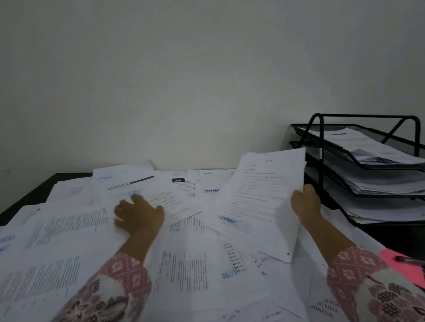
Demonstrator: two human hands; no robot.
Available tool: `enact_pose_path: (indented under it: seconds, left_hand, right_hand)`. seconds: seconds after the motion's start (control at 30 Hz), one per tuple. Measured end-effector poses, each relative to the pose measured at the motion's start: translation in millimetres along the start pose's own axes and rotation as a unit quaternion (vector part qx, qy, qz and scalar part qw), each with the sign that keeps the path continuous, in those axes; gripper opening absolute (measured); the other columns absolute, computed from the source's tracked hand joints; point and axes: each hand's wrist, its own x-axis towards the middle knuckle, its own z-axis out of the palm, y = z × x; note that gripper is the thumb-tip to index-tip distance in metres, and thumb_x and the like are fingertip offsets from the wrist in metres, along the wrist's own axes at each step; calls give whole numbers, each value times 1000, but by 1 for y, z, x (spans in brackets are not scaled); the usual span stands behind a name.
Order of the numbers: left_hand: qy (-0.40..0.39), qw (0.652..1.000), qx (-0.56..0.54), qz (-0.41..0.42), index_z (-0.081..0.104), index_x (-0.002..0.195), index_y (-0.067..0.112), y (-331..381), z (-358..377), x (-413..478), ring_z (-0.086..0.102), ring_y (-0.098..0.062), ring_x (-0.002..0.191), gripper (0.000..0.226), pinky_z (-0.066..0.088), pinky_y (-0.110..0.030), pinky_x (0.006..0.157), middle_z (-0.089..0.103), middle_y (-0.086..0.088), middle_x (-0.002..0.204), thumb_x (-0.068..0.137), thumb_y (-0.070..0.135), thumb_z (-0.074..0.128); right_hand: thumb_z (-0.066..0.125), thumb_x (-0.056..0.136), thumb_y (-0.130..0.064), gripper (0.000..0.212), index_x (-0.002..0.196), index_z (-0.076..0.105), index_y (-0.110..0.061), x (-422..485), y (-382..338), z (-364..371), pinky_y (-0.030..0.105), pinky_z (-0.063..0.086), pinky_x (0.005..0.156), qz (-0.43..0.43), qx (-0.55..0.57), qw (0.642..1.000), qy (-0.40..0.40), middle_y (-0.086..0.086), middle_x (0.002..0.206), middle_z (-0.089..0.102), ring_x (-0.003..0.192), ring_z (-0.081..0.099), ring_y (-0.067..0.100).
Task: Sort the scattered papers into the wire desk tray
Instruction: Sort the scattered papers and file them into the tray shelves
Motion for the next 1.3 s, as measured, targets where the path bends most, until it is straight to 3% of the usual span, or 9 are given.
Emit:
enact_pose_path:
  seconds: [0.1, 0.2, 0.3, 0.47, 0.67, 0.83, 1.0, 1.07, 1.3]
  left_hand:
    - [-40, 995, 56, -74, 21, 140, 8, -23, -8, 25, 14, -40, 139, 82, 18, -49, 112, 17, -24, 149, 83, 53, 59]
    - [-56, 989, 118, -68, 20, 139, 8, -39, -13, 32, 28, -39, 133, 88, 24, -44, 110, 28, -25, 143, 80, 61, 57]
    - [-38, 987, 152, -32, 29, 131, 8, -45, -17, 32, 36, -34, 125, 81, 31, -39, 104, 37, -21, 135, 78, 61, 60]
    - [-52, 995, 80, -8, 35, 125, 6, -46, -23, 27, 41, -34, 119, 76, 39, -41, 95, 42, -20, 127, 74, 48, 73]
    - [-78, 993, -81, 25, 30, 130, -4, -50, -36, 29, 50, -40, 115, 71, 43, -41, 91, 49, -27, 124, 76, 7, 75]
    - [-99, 992, -70, 35, 26, 136, -5, -56, -49, 37, 46, -40, 120, 62, 39, -41, 97, 46, -26, 131, 85, 3, 61]
    - [-184, 978, -57, 79, 35, 140, 0, -60, -58, 35, 36, -32, 132, 57, 30, -36, 107, 38, -18, 145, 88, 5, 57]
    - [-228, 966, -92, 85, 40, 137, 0, -54, -57, 28, 41, -30, 126, 52, 33, -33, 101, 41, -16, 142, 88, 4, 57]
    - [-335, 920, -204, -3, 55, 94, 4, -26, -34, 0, 52, -25, 82, 9, 42, -29, 72, 55, -14, 97, 92, 1, 47]
  right_hand:
    - [47, 93, -7, 33, 124, 46, 3, 6, 3, 4, 36, 45, 88, 57, 75, 995, -31, 16, 121, 54, 106, 54, 32]
    - [61, 86, -2, 32, 115, 55, 8, 7, 11, 11, 44, 48, 91, 97, 60, 990, -80, 19, 115, 59, 105, 57, 36]
    - [55, 87, 3, 34, 120, 51, 9, 3, 14, 17, 42, 45, 92, 103, 24, 990, -93, 25, 121, 56, 109, 54, 39]
    - [47, 88, 6, 47, 134, 38, 1, 4, 15, 15, 39, 43, 91, 103, 56, 990, -78, 21, 129, 49, 114, 49, 37]
    - [46, 87, 12, 53, 137, 38, -2, 7, 15, 3, 43, 42, 96, 121, 129, 981, -78, 18, 132, 47, 118, 48, 38]
    - [48, 87, 11, 51, 136, 44, -4, 8, 16, -5, 47, 45, 96, 136, 176, 971, -88, 19, 131, 52, 109, 54, 35]
    - [48, 90, 9, 46, 134, 45, -3, 3, 14, -6, 43, 48, 87, 138, 228, 957, -113, 14, 127, 54, 99, 54, 29]
    - [50, 91, 6, 44, 134, 45, 0, -4, 11, -1, 37, 47, 77, 129, 207, 960, -138, 18, 130, 53, 97, 54, 29]
    - [53, 89, 3, 45, 133, 44, -2, -43, -6, 32, 34, 46, 79, 70, 123, 968, -209, 18, 129, 52, 96, 53, 26]
